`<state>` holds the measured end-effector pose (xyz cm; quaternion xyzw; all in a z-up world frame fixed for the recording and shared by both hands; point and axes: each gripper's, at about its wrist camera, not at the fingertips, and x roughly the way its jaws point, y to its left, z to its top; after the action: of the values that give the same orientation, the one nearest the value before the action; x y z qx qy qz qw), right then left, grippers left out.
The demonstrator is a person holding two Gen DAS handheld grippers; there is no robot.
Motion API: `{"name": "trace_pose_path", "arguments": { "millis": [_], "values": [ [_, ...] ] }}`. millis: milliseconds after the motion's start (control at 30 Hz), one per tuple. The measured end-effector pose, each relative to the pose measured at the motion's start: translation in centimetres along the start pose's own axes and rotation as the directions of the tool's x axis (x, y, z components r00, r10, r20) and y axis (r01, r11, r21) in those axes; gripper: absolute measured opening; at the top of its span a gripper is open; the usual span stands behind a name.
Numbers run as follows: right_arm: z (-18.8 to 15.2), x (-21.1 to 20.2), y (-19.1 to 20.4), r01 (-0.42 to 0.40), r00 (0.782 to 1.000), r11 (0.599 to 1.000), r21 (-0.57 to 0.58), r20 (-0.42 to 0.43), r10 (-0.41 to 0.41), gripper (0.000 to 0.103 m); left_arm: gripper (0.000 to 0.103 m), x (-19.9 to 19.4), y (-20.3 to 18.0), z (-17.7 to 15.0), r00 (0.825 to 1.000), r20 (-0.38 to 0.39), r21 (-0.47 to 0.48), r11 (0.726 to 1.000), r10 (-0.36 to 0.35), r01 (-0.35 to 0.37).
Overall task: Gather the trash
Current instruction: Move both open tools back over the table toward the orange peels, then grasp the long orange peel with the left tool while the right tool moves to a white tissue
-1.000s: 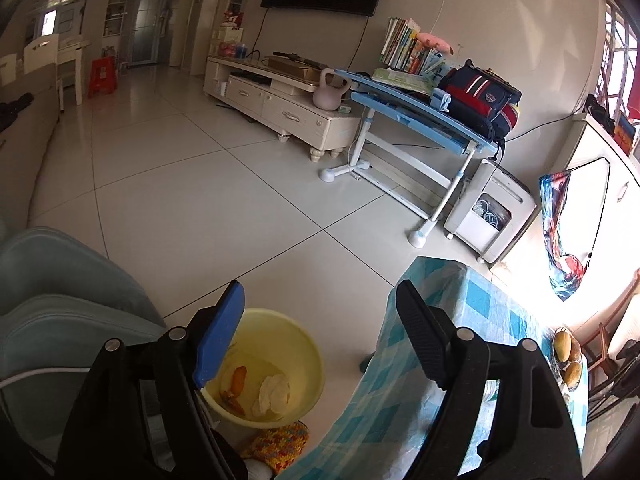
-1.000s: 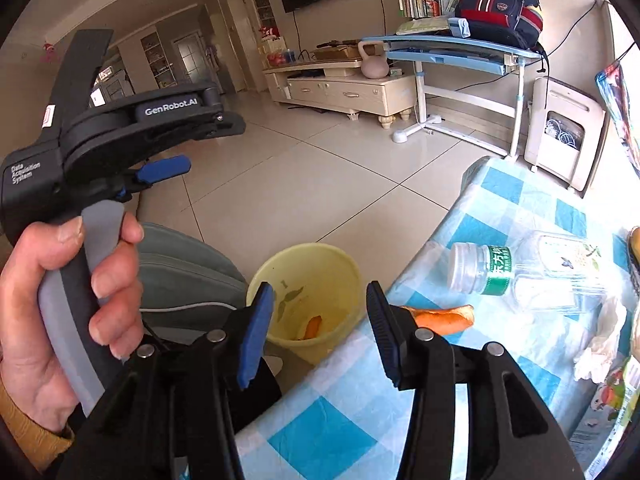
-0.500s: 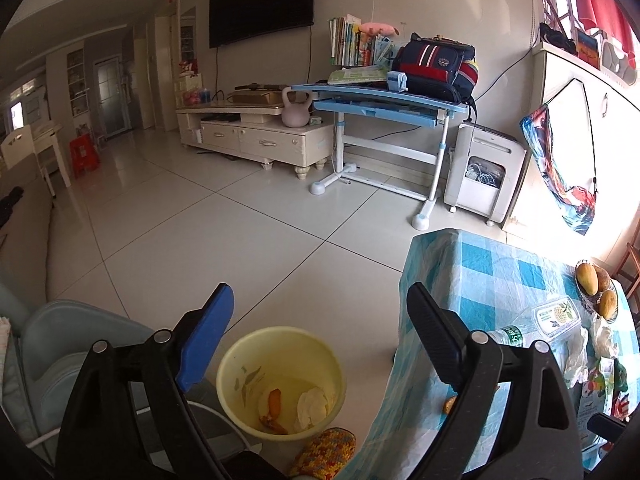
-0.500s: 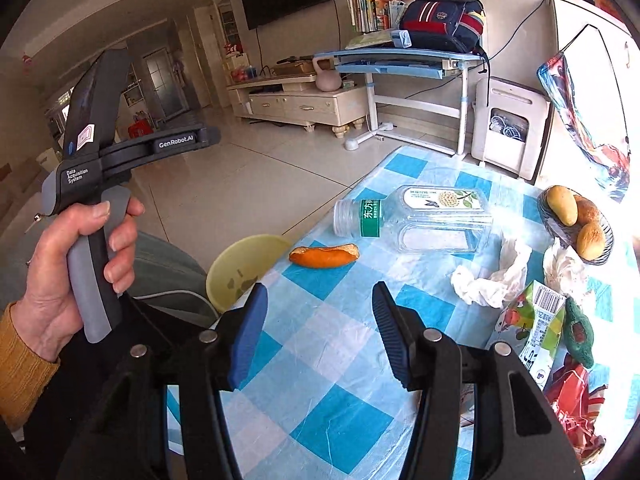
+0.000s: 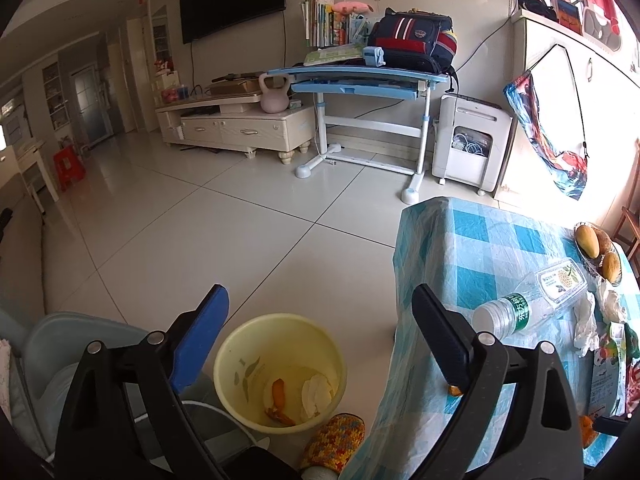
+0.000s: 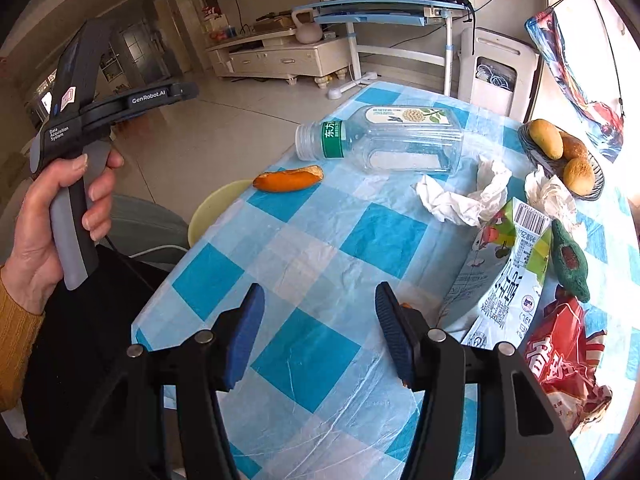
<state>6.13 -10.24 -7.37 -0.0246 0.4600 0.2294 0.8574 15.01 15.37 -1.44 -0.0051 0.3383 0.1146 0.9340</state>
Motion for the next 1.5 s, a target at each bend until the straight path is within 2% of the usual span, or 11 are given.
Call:
{"name": "trace_pose_path", "arguments": {
  "millis": [267, 733, 833, 900, 1000, 1067, 1167, 1233, 1300, 1400, 1500],
  "values": [
    [-1.8, -0.3, -2.7, 0.014, 0.999, 0.997, 0.078, -0.033, -0.012, 0.056, 0.09, 0.9, -3.7, -1.5, 0.998, -0.043, 0.137, 0.99, -0.038, 0.044],
    [-1.8, 1.5, -3.9, 0.065, 0.996, 0.994, 0.092, -0.068, -0.059, 0.056, 0.09, 2.6, -10.5, -5.0, 0.979, -0.147, 0.363, 0.914, -0.138, 0.183],
    [-1.6, 1.4, -4.2, 0.048, 0.997, 0.993, 0.105, -0.062, -0.042, 0.046, 0.09, 3.5, -11.6, -5.3, 0.971, -0.184, 0.373, 0.904, -0.151, 0.211],
    [-1.5, 1.5, -4.3, 0.037, 0.998, 0.994, 0.107, -0.063, -0.031, 0.039, 0.086, 4.1, -12.1, -5.6, 0.962, -0.221, 0.375, 0.897, -0.16, 0.235],
    [-1.2, 1.6, -4.1, 0.022, 0.998, 0.995, 0.102, -0.059, -0.016, 0.028, 0.066, 4.9, -12.6, -6.2, 0.937, -0.289, 0.366, 0.883, -0.194, 0.296],
    [-1.1, 1.6, -3.8, 0.014, 0.998, 0.996, 0.089, -0.054, -0.009, 0.026, 0.039, 4.6, -12.5, -6.3, 0.91, -0.329, 0.336, 0.87, -0.251, 0.361],
    [-0.9, 1.6, -2.8, -0.001, 0.999, 0.998, 0.063, -0.047, 0.004, 0.025, 0.023, 4.1, -12.2, -6.7, 0.887, -0.365, 0.333, 0.85, -0.283, 0.408],
    [-0.9, 1.5, -2.3, -0.003, 0.999, 0.999, 0.046, -0.045, 0.005, 0.025, 0.019, 3.8, -11.9, -6.9, 0.859, -0.395, 0.312, 0.832, -0.325, 0.458],
    [-1.0, 1.5, -2.1, 0.0, 0.999, 0.999, 0.044, -0.047, 0.002, 0.025, 0.019, 3.5, -11.9, -7.2, 0.848, -0.406, 0.312, 0.821, -0.34, 0.478],
    [-1.1, 1.5, -2.6, -0.011, 0.999, 0.997, 0.074, -0.039, 0.014, 0.028, 0.022, 3.3, -12.1, -7.3, 0.863, -0.393, 0.335, 0.825, -0.316, 0.455],
    [-0.6, 0.6, -3.2, -0.018, 1.0, 0.994, 0.104, 0.02, 0.016, 0.038, 0.043, 3.2, -12.0, -7.0, 0.877, -0.37, 0.329, 0.84, -0.306, 0.432]
  ]
}}
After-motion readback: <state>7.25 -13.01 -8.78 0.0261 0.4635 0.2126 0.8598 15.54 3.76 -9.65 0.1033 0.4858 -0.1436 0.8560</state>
